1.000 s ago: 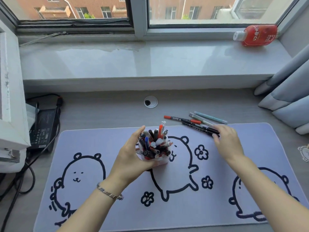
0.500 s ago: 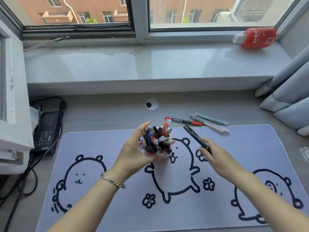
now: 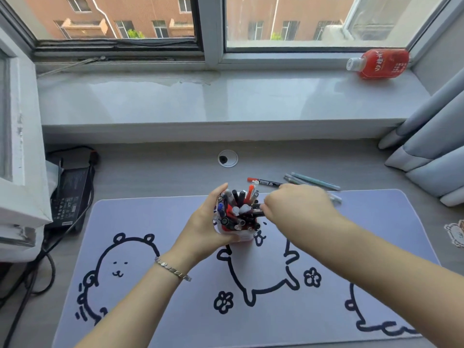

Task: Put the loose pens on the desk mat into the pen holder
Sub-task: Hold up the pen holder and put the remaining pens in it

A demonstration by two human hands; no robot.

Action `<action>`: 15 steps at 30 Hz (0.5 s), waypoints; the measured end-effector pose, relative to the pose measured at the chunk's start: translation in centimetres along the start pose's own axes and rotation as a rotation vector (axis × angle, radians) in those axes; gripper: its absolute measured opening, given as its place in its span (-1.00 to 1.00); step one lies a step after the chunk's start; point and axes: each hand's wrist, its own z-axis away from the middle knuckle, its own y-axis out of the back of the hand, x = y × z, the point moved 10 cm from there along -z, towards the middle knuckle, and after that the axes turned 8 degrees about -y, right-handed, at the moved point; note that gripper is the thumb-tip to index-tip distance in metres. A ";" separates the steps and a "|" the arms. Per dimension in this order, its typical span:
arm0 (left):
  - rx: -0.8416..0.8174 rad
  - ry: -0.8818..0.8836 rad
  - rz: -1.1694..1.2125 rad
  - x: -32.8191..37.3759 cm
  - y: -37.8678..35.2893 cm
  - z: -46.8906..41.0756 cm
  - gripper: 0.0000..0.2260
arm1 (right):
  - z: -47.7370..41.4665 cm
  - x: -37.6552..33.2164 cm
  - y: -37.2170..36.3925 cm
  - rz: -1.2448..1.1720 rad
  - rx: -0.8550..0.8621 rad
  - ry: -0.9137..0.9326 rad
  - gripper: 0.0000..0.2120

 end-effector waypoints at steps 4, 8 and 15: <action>0.016 0.015 0.017 -0.3 0.1 -0.1 -0.16 | -2.0 -1.9 -0.1 -0.086 0.089 0.014 -0.89; 0.028 0.005 0.029 -0.4 0.2 -0.1 -0.17 | -0.2 -1.1 1.6 -0.539 0.575 0.115 -0.86; 0.024 0.013 0.008 -0.7 0.1 0.0 -0.22 | 0.1 -3.1 -5.0 -0.613 0.360 0.098 -0.33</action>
